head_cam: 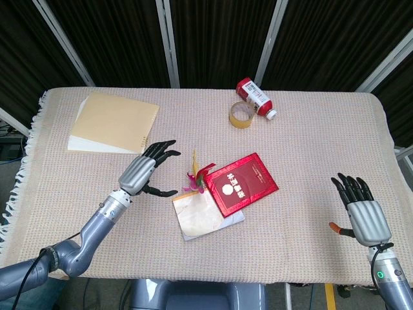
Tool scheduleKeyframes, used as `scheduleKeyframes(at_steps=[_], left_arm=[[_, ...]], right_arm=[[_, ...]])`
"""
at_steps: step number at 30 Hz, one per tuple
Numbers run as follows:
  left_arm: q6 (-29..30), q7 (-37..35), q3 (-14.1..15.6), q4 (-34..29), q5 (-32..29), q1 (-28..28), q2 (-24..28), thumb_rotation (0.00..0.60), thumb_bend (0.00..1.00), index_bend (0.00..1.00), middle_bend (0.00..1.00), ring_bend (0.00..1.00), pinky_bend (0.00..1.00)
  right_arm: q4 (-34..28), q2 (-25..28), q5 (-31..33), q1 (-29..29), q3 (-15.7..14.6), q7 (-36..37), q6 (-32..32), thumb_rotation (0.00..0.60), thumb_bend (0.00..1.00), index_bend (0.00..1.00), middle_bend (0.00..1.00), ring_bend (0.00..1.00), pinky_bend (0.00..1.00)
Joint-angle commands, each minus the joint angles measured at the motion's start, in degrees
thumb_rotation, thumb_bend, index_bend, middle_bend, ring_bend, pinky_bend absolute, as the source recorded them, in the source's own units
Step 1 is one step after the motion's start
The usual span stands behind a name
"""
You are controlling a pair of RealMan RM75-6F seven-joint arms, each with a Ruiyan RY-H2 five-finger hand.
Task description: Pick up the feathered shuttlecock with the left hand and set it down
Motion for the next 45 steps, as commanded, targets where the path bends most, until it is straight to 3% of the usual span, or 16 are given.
scheduleKeyframes(at_steps=[1,8,12,19,25,35,41,43,45], left_arm=[[-1.9,-0.3,0.6,0.5,-1.1,0.0,-0.1,0.488,0.05,0.03,0.0,0.0,0.0],[-3.1,1.5,3.9,2.4,-1.6,2.0,-0.8,0.484,0.02,0.0,0.0,0.0,0.0],[-5.2,0.4,3.4,6.7,-4.0,1.5,-3.3,0.486,0.02,0.0,0.0,0.0,0.0],[-12.3,-4.9,0.9,20.5,-7.9,-3.7,-12.0,0.485,0.01,0.0,0.0,0.0,0.0],[-16.7,-10.5,-0.2,31.7,-7.1,-10.0,-19.5,0.477,0.01,0.0,0.0,0.0,0.0],[-17.6,-19.4,-0.2,41.2,-3.8,-16.7,-27.6,0.473,0.01,0.03,0.0,0.0,0.0],[-16.6,-22.0,-0.1,42.9,-2.7,-18.4,-29.3,0.472,0.04,0.14,0.0,0.0,0.0],[-16.9,-22.7,0.0,43.1,-2.7,-18.7,-29.7,0.47,0.08,0.26,0.0,0.0,0.0],[-16.7,-23.2,0.1,43.5,-2.7,-18.9,-30.1,0.477,0.19,0.43,0.0,0.0,0.0]], right_arm=[[-0.2,0.1,-0.1,-0.1,0.0,0.0,0.2,0.6,0.07,0.0,0.0,0.0,0.0],[0.2,0.4,0.5,-0.4,0.1,0.7,0.3,0.6,0.07,0.0,0.0,0.0,0.0],[0.1,0.6,0.2,-0.4,0.0,1.0,0.3,0.6,0.07,0.0,0.0,0.0,0.0],[0.0,0.9,0.2,-0.7,0.1,1.4,1.0,0.6,0.07,0.0,0.0,0.0,0.0],[0.0,1.3,1.5,-0.5,0.6,2.0,-0.1,0.6,0.07,0.0,0.0,0.0,0.0],[0.2,1.5,2.5,0.2,0.7,2.5,-2.0,0.6,0.07,0.0,0.0,0.0,0.0],[0.2,1.4,2.7,0.5,0.8,2.2,-2.5,0.6,0.07,0.0,0.0,0.0,0.0],[0.2,1.3,2.7,0.5,0.8,2.1,-2.5,0.6,0.07,0.0,0.0,0.0,0.0],[0.2,1.3,2.7,0.6,0.8,2.1,-2.6,0.6,0.07,0.0,0.0,0.0,0.0]])
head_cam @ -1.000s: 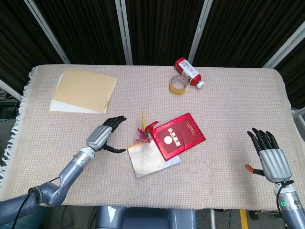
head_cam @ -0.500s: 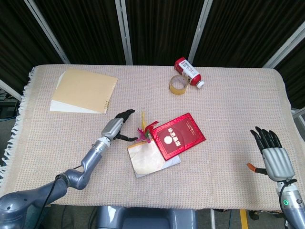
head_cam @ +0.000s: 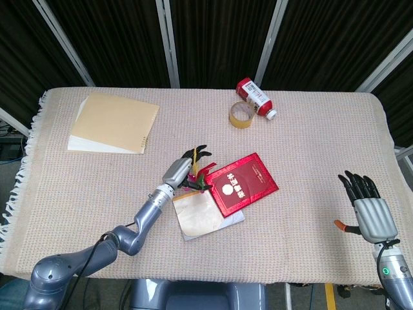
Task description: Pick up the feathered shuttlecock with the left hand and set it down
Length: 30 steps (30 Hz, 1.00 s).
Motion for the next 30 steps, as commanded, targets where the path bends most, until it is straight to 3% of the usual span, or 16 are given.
scheduleKeyframes(at_steps=[1,4,10,15,25,30], left_arm=[[0.5,-0.9,0.0,0.8,0.1,-0.3,-0.8,0.496,0.24,0.49,0.0,0.0,0.0],[1.1,-2.3,0.3,2.0,0.4,-0.6,-1.6,0.593,0.41,0.65,0.01,0.0,0.0],[5.0,-5.0,1.1,2.5,2.1,0.2,-1.6,0.6,0.55,0.75,0.06,0.0,0.0],[10.1,-3.5,1.7,-1.8,3.7,2.6,2.3,0.6,0.71,0.82,0.1,0.0,0.0],[11.1,0.0,2.2,-11.3,3.0,6.6,8.6,0.6,0.77,0.83,0.11,0.0,0.0],[16.1,2.7,3.2,-15.4,5.7,9.1,12.1,0.6,0.79,0.84,0.12,0.0,0.0]], right_arm=[[0.1,-0.1,0.0,0.1,0.0,-0.1,-0.2,0.6,0.07,0.0,0.0,0.0,0.0],[0.1,-0.2,0.0,0.3,-0.1,-0.2,-0.6,0.6,0.07,0.0,0.0,0.0,0.0],[0.3,-0.3,0.4,0.6,-0.1,-0.5,-1.3,0.6,0.07,0.0,0.0,0.0,0.0],[0.2,-0.4,0.1,0.7,-0.2,-0.8,-1.2,0.6,0.07,0.0,0.0,0.0,0.0],[-0.7,-0.9,-0.9,0.6,-0.6,-2.6,-0.4,0.6,0.07,0.0,0.0,0.0,0.0],[0.0,-1.2,-0.3,0.9,-0.5,-2.7,-1.2,0.6,0.07,0.0,0.0,0.0,0.0]])
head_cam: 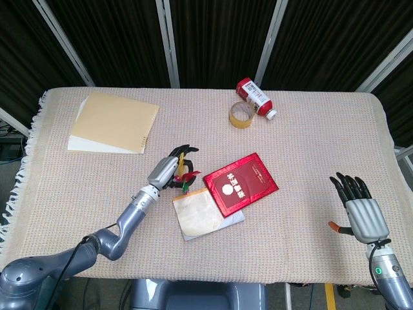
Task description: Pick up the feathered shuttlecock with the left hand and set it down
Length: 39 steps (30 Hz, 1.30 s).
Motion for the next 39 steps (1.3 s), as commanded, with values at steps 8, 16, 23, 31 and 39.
scheduleKeyframes(at_steps=[8,16,23,31,39], left_arm=[[9.6,5.1,2.4,-15.4,3.3,9.9,13.1,0.6,0.79,0.85,0.12,0.0,0.0],[14.2,6.0,4.5,-21.1,4.7,16.4,19.3,0.6,0.79,0.86,0.12,0.0,0.0],[17.7,1.6,5.6,-18.7,3.3,22.2,21.3,0.6,0.79,0.86,0.12,0.0,0.0],[22.1,-2.0,6.7,-17.8,3.8,27.6,23.2,0.6,0.8,0.86,0.12,0.0,0.0],[24.1,-2.0,5.3,-20.9,5.6,28.9,25.3,0.6,0.75,0.8,0.12,0.0,0.0]], right_arm=[[-0.3,-0.3,-0.6,-0.1,-0.4,-0.9,0.4,0.6,0.07,0.0,0.0,0.0,0.0],[-0.8,-0.6,-0.6,-0.4,-0.4,-2.5,1.0,0.6,0.07,0.0,0.0,0.0,0.0],[-0.8,-1.0,-0.7,-0.4,-0.6,-3.4,1.0,0.6,0.07,0.0,0.0,0.0,0.0],[-0.5,-1.5,-0.5,-0.3,-0.9,-4.4,0.4,0.6,0.07,0.0,0.0,0.0,0.0],[-0.6,-1.9,-0.4,0.1,-1.3,-5.2,-0.9,0.6,0.07,0.0,0.0,0.0,0.0]])
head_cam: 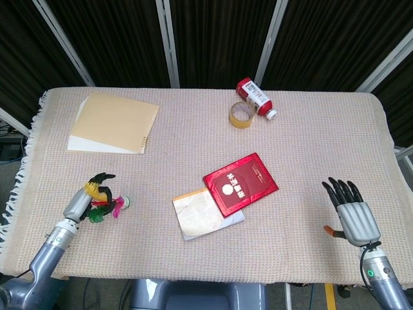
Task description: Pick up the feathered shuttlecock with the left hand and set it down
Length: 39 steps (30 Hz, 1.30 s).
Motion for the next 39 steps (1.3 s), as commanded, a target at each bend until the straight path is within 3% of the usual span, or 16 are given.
scheduleKeyframes(at_steps=[1,9,13,16,21,23,30,35,39], left_arm=[[-0.7,0.2,-0.8,-1.2,0.4,-0.4,0.3,0.6,0.73,0.79,0.12,0.0,0.0],[-3.3,1.5,-3.4,-2.7,1.1,-3.4,-0.8,0.6,0.71,0.77,0.12,0.0,0.0],[-2.7,3.5,-4.8,-2.6,1.9,-4.5,-1.5,0.6,0.61,0.73,0.11,0.0,0.0],[-4.8,3.6,-4.9,-2.4,1.2,-5.5,-2.3,0.6,0.51,0.59,0.08,0.0,0.0],[-10.3,4.8,-6.6,-0.2,-0.7,-9.4,-4.8,0.6,0.34,0.19,0.0,0.0,0.0],[-12.2,5.4,-7.0,0.8,-1.3,-10.9,-5.9,0.6,0.3,0.11,0.0,0.0,0.0],[-18.8,8.6,-8.8,5.6,-4.0,-16.2,-9.7,0.6,0.16,0.0,0.0,0.0,0.0],[-20.1,8.3,-10.4,8.5,-4.7,-19.5,-12.9,0.6,0.05,0.0,0.0,0.0,0.0],[-21.1,9.8,-11.2,8.8,-4.9,-21.3,-13.5,0.6,0.04,0.0,0.0,0.0,0.0]], right_arm=[[0.0,-0.1,-0.1,0.1,-0.1,-0.1,-0.1,0.6,0.07,0.0,0.0,0.0,0.0],[0.1,0.2,0.4,0.1,0.1,0.4,-0.3,0.6,0.07,0.0,0.0,0.0,0.0],[0.4,0.1,0.6,0.2,0.2,0.7,-0.5,0.6,0.07,0.0,0.0,0.0,0.0],[0.1,0.3,0.6,0.3,0.2,0.6,-0.7,0.6,0.07,0.0,0.0,0.0,0.0],[0.1,0.3,0.7,0.3,0.1,0.3,-0.9,0.6,0.07,0.0,0.0,0.0,0.0],[0.0,0.4,0.8,0.3,0.2,0.4,-0.8,0.6,0.07,0.0,0.0,0.0,0.0],[-0.2,0.8,1.0,0.2,0.2,0.7,-0.7,0.6,0.07,0.0,0.0,0.0,0.0],[-0.4,1.0,1.1,0.2,0.3,0.9,-0.8,0.6,0.07,0.0,0.0,0.0,0.0],[-0.5,1.2,1.3,0.2,0.3,1.0,-0.8,0.6,0.07,0.0,0.0,0.0,0.0]])
